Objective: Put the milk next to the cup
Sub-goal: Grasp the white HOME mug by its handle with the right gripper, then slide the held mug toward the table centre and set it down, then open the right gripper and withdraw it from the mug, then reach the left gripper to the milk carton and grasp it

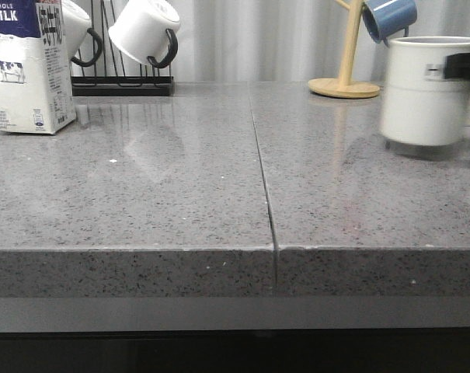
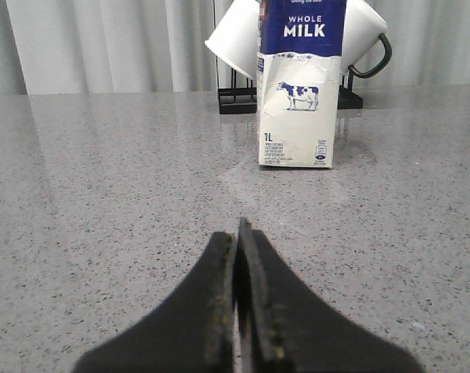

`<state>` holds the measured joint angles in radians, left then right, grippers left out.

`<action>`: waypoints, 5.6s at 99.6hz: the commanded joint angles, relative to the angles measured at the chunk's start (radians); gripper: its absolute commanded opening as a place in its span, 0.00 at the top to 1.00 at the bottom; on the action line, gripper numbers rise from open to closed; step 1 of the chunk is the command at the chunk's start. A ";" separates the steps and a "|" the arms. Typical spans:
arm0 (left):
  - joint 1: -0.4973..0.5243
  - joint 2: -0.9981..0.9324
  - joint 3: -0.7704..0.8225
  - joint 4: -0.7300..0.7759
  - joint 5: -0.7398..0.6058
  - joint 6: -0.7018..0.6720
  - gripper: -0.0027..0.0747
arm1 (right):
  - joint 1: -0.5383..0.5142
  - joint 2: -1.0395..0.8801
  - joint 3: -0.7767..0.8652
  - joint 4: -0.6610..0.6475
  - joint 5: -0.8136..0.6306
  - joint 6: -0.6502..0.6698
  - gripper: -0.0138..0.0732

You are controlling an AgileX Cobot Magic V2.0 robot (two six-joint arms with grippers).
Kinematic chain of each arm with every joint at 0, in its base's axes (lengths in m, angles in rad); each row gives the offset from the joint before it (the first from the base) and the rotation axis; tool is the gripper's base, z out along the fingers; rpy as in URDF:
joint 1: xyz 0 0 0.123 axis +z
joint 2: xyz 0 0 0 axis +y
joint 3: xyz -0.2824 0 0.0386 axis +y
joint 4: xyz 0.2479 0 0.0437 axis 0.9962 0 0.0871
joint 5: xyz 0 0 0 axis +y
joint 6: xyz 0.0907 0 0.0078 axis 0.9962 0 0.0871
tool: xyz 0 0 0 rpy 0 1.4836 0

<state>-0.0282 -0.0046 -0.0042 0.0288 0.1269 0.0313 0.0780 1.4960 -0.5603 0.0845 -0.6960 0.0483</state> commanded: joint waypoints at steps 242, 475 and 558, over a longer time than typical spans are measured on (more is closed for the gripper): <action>0.002 -0.027 0.044 -0.002 -0.079 -0.008 0.99 | 0.315 -0.640 0.323 -0.015 0.126 0.010 0.92; -0.119 1.201 -0.737 -0.070 -0.393 -0.010 0.16 | 0.315 -1.172 0.347 -0.015 0.713 0.010 0.92; -0.163 1.491 -1.004 -0.112 -0.434 -0.010 0.17 | 0.315 -1.172 0.347 -0.015 0.713 0.010 0.92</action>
<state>-0.1847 1.5050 -0.9628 -0.0622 -0.2134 0.0309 0.3926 0.3202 -0.1912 0.0779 0.0887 0.0625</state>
